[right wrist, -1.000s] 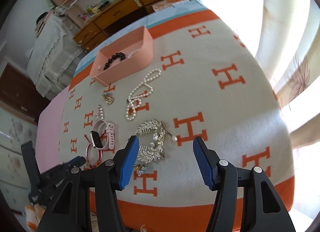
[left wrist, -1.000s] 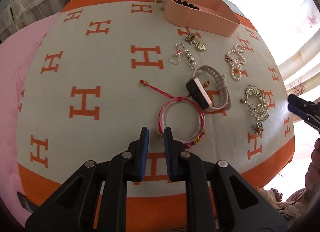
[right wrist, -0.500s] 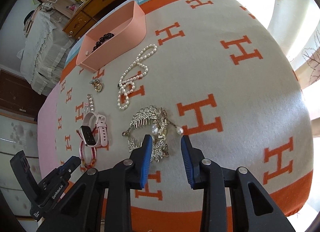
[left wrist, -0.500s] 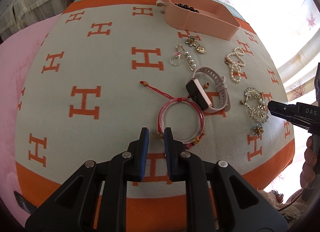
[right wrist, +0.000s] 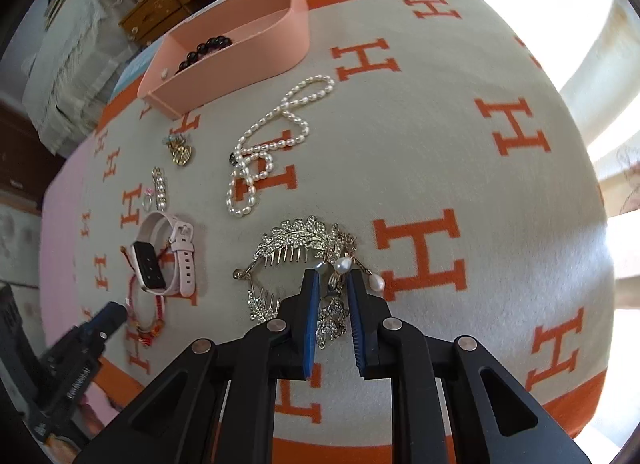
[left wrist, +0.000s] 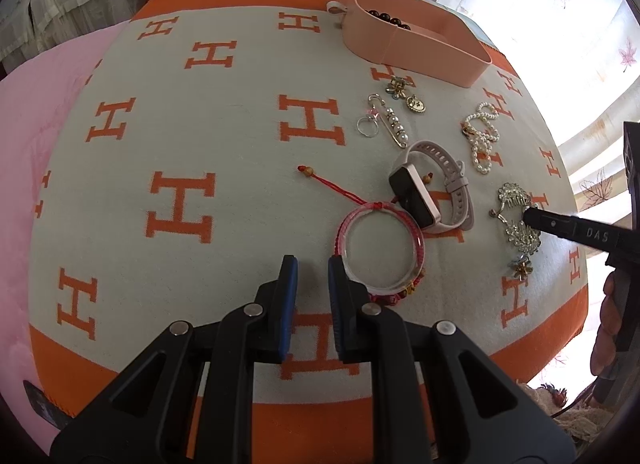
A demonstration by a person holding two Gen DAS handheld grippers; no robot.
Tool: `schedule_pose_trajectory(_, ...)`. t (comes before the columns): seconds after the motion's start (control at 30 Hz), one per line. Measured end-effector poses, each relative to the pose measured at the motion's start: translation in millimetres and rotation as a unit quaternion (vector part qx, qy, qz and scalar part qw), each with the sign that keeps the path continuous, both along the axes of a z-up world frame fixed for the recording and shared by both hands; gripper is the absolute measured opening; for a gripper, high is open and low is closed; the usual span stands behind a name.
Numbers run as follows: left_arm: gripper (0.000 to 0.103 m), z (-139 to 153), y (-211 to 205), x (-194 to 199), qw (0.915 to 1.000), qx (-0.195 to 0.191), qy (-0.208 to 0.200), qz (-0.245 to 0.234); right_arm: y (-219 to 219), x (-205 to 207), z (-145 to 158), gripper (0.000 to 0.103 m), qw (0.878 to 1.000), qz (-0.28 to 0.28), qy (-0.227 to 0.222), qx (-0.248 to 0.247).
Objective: Organize jewelry
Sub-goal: 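Grasp the red string bracelet with the left tool while the right tool grasps the silver hair comb, then carry both items into the pink tray and open both tools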
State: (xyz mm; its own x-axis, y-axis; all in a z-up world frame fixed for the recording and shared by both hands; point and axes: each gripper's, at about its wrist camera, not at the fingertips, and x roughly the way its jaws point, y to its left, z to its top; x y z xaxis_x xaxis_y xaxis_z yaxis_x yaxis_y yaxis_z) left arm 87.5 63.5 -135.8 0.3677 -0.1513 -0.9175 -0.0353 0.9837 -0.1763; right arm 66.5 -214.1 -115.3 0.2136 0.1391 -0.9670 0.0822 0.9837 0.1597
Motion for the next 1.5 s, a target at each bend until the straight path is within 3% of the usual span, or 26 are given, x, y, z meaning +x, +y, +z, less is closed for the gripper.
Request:
schedule_pose_trajectory(0.13, 0.013, -0.1, 9.1, 7.8, 0.9996, -0.023, 0.011, 0.012, 7.8, -2.3, 0.8, 0.010, 0.999, 0.009, -0.020, -0.023)
schedule_pose_trajectory(0.3, 0.013, -6.9, 15.7, 20.8, 0.9966, -0.061, 0.048, 0.026, -7.9, -8.1, 0.8, 0.009, 0.999, -0.013, -0.026, 0.018)
schedule_pose_trajectory(0.57, 0.013, 3.1, 11.9, 35.6, 0.9925, -0.095, 0.073, 0.023, -19.6, -11.9, -0.6, 0.009, 0.998, -0.021, -0.033, 0.057)
schedule_pose_trajectory(0.7, 0.013, 9.9, 4.7, 42.3, 0.9936, -0.084, 0.074, 0.013, -22.3, -14.3, -0.4, 0.009, 0.997, -0.019, -0.038, 0.063)
schedule_pose_trajectory(0.93, 0.013, -8.7, -13.7, 50.1, 0.9924, -0.053, 0.110, -0.015, -24.3, -15.8, -0.3, 0.009, 0.996, -0.018, -0.042, 0.071)
schedule_pose_trajectory(1.17, 0.013, -12.5, -25.3, 55.4, 0.9937, -0.023, 0.107, -0.025, -26.6, -18.3, 1.1, 0.009, 0.996, -0.019, -0.045, 0.076)
schedule_pose_trajectory(1.27, 0.005, -12.2, -29.0, 54.5, 0.9944, -0.010, 0.101, -0.029, -26.6, -18.5, 1.7, 0.009, 0.996, -0.020, -0.046, 0.077)
schedule_pose_trajectory(1.5, 0.004, 13.2, -33.0, 44.6, 0.9966, -0.043, 0.063, -0.031, -28.2, -21.8, 5.6, 0.009, 0.993, -0.018, -0.033, 0.116)
